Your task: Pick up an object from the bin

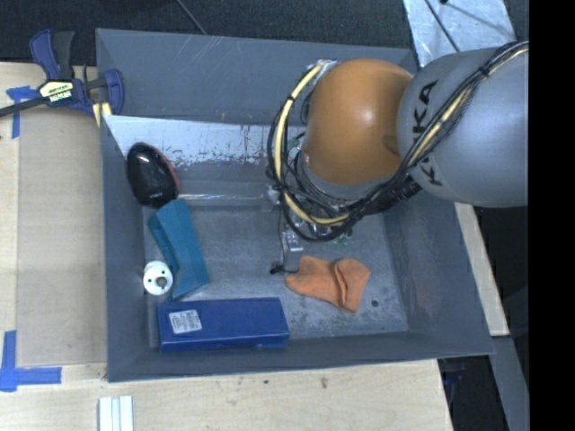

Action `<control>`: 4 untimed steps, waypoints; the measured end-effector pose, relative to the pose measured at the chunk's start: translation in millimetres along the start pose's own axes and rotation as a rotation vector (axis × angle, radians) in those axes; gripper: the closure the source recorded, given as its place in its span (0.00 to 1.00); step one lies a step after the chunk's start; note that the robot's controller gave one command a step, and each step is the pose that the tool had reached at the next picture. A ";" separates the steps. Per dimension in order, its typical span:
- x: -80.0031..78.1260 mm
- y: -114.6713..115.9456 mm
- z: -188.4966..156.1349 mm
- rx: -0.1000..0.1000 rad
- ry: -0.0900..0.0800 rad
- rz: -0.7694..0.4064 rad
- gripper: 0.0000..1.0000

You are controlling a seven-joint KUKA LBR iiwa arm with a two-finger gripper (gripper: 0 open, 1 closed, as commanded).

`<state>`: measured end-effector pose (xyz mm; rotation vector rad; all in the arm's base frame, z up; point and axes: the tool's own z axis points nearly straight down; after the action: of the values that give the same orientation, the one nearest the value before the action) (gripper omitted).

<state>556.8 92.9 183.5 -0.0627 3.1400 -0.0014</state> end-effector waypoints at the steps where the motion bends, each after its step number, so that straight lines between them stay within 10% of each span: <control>1: 30.1 -33.5 18.6 -0.002 -0.002 0.154 0.00; 3: 32.5 -65.3 51.7 -0.001 -0.004 0.112 0.00; 4: 40.0 -60.7 113.0 -0.002 -0.002 0.007 1.00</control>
Offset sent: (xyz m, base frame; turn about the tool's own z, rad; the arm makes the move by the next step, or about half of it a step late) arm 0.0091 -0.0539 -0.0471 0.0749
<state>519.4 30.6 70.4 -0.0509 3.1383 0.0010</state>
